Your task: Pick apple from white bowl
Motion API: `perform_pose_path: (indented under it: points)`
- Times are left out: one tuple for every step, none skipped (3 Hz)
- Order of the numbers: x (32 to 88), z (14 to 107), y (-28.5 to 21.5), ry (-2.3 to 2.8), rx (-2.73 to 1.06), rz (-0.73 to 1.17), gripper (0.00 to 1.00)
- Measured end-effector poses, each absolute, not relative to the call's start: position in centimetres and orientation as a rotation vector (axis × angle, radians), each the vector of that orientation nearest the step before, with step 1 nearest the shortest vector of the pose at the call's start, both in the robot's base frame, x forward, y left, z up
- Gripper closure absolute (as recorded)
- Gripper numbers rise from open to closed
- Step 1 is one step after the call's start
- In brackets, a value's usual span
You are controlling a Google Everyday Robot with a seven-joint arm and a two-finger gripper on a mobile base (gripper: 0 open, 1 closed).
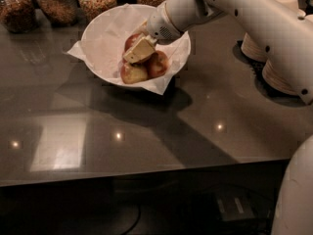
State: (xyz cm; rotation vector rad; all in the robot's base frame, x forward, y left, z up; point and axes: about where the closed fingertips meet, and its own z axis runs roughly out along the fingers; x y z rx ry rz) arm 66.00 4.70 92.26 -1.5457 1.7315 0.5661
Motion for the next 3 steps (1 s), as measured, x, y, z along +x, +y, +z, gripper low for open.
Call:
perform_pose_path:
  points:
    - [65.6, 93.8, 4.4, 1.695, -1.569, 0.539, 1.0]
    - [65.3, 95.4, 4.0, 1.663, -1.605, 0.499, 1.0]
    - [64.2, 98.1, 3.0, 1.608, -1.695, 0.429, 1.0]
